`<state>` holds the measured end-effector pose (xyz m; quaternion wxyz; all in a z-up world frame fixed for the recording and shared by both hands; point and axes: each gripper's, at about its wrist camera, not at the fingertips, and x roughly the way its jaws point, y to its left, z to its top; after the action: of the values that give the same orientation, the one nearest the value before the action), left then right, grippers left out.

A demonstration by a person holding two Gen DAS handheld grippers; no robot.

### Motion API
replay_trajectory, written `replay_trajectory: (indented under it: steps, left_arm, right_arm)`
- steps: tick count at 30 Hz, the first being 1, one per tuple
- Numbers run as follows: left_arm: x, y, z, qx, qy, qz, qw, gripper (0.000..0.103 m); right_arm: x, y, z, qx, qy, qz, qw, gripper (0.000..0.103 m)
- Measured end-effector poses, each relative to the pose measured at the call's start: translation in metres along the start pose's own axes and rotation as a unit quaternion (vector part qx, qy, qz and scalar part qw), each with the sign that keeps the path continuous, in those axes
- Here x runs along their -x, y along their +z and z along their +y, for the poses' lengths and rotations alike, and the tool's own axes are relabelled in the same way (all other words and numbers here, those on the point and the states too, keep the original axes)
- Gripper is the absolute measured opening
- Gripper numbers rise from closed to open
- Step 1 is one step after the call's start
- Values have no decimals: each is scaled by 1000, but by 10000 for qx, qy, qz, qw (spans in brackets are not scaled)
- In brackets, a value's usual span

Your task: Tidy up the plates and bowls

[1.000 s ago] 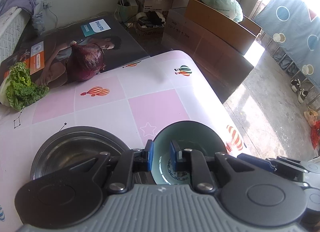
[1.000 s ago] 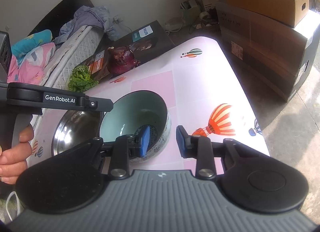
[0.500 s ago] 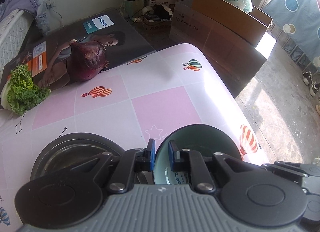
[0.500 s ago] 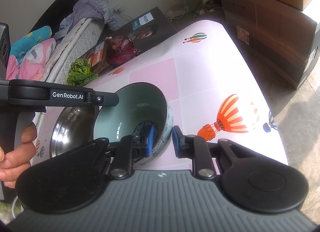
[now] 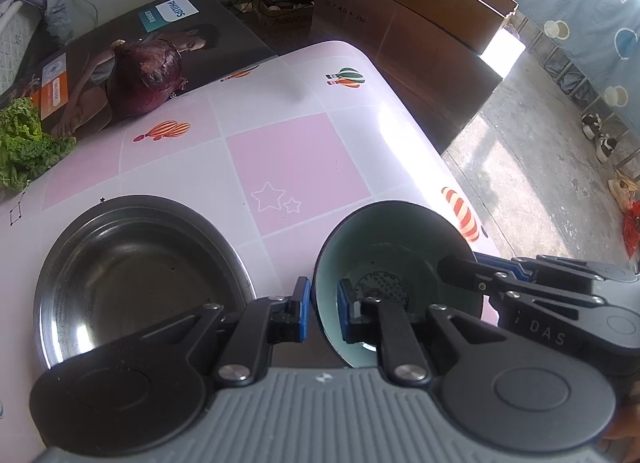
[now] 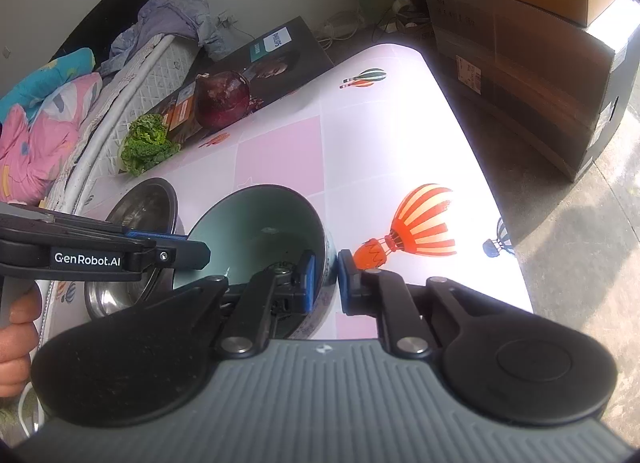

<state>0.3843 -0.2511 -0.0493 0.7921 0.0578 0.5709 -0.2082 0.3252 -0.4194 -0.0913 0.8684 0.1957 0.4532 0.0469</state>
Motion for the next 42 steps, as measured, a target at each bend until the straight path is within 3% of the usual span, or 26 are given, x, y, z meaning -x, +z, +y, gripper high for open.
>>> replay_trajectory:
  steps: [16, 42]
  left_arm:
    - [-25, 4, 6, 241, -128, 565, 9980, 15]
    - [-15, 4, 14, 537, -363, 631, 9959, 15]
  right_arm:
    - [-19, -4, -5, -277, 92, 335, 9990, 18]
    - [-13, 3, 0, -359, 20, 370, 9987, 14]
